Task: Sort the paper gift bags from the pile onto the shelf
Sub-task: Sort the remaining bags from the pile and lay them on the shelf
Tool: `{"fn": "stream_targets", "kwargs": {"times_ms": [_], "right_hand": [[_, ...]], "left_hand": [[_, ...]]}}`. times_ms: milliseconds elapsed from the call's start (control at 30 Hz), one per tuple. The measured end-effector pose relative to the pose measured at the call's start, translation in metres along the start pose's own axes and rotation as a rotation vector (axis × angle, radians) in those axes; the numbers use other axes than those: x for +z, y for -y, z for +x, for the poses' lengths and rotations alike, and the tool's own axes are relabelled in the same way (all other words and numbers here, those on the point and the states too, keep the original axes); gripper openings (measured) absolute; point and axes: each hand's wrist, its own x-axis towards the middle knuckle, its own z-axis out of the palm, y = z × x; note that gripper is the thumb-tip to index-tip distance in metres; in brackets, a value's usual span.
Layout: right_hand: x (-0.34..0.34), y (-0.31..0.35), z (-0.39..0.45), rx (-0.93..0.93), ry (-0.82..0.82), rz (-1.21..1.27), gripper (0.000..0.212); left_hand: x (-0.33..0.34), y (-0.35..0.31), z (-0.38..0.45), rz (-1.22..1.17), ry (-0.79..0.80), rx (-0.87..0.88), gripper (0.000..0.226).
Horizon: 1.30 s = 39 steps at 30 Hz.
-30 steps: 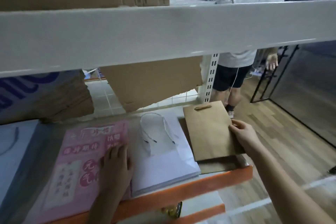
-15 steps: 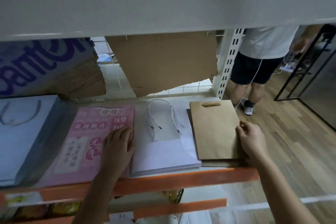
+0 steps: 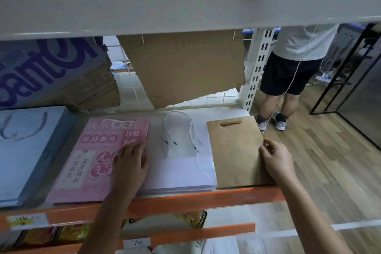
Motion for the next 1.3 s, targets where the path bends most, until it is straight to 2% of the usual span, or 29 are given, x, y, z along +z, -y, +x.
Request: {"fn": "stream_targets", "kwargs": {"times_ms": [233, 400, 500, 667, 833, 967, 1067, 1300], "right_hand": [[0.012, 0.002, -0.009, -0.001, -0.037, -0.013, 0.035], [0.012, 0.004, -0.010, -0.050, -0.074, -0.141, 0.032], [0.007, 0.015, -0.008, -0.142, -0.106, -0.172, 0.033], [0.031, 0.064, -0.019, -0.440, -0.115, -0.156, 0.034], [0.099, 0.144, -0.065, -0.684, 0.005, -0.262, 0.026], [0.158, 0.212, -0.125, -0.845, 0.149, -0.328, 0.030], [0.200, 0.269, -0.179, -0.927, 0.236, -0.291, 0.039], [0.283, 0.395, -0.306, -1.147, 0.376, -0.125, 0.034]], "left_hand": [[0.004, 0.006, -0.001, 0.000, -0.010, -0.015, 0.033], [-0.005, 0.005, -0.004, -0.038, -0.014, -0.035, 0.033], [-0.019, 0.008, -0.005, -0.076, 0.008, -0.069, 0.036], [-0.045, 0.038, -0.009, -0.016, -0.016, -0.054, 0.029], [-0.087, 0.103, -0.032, 0.131, -0.028, -0.080, 0.026], [-0.128, 0.172, -0.064, 0.163, -0.014, -0.137, 0.038], [-0.158, 0.231, -0.093, 0.189, -0.067, -0.158, 0.032], [-0.227, 0.354, -0.164, 0.351, -0.135, -0.349, 0.035]]}}
